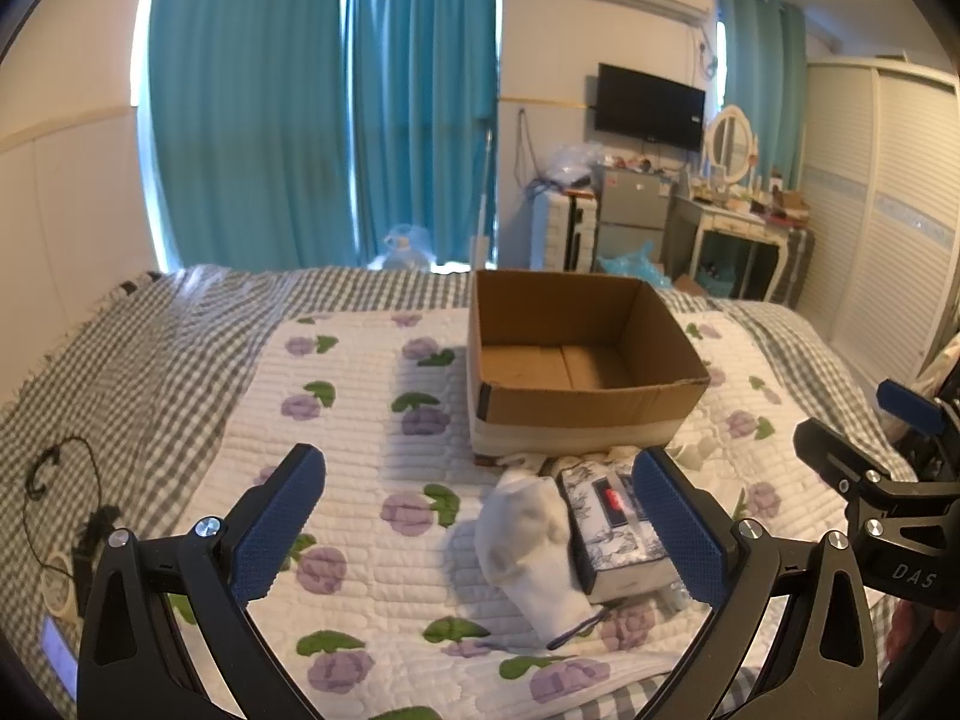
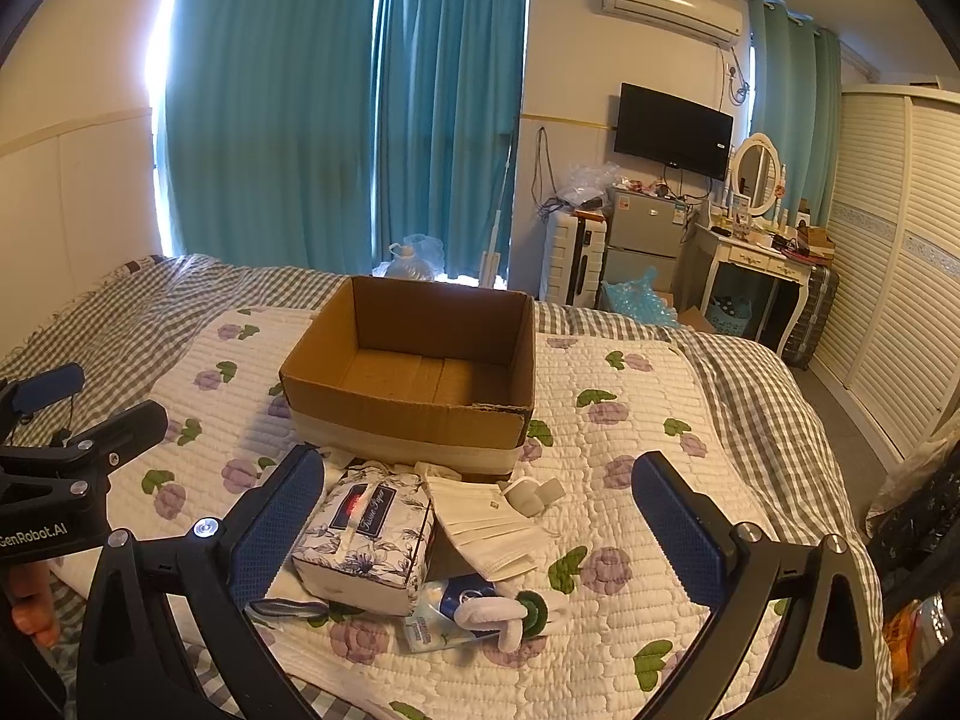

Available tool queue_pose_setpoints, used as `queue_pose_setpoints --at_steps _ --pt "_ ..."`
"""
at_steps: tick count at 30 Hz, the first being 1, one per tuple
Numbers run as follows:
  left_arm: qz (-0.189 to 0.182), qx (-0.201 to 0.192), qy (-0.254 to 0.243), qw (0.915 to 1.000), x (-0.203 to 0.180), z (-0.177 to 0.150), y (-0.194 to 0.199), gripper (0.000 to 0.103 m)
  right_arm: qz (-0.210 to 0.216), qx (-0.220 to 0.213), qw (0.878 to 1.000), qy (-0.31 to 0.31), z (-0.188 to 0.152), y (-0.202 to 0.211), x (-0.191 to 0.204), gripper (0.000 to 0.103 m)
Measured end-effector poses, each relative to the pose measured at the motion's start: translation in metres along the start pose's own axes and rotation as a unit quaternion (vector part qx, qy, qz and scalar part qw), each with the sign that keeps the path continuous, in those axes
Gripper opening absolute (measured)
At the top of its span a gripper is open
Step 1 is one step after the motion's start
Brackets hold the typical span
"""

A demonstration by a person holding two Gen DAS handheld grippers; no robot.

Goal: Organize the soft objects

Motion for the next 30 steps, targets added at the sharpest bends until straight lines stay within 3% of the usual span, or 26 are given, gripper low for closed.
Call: queue_pose_setpoints --at_steps 30 --pt "0.003 0.001 -0.006 1.0000 -0.0017 0.0058 0.0019 0.103 0.000 0.000 1.000 0.001 0.0013 0.0010 0.0013 0.103"
Point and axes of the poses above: each gripper's, at about its wrist camera, not at the fingertips, and y roughly against the way its jaws point, x to its left, z to its top, the point moved 5 cm from there along -y, roughly the way its jaws point, and after that the axes turned 8 degrees about -z, right-handed, at the moved point
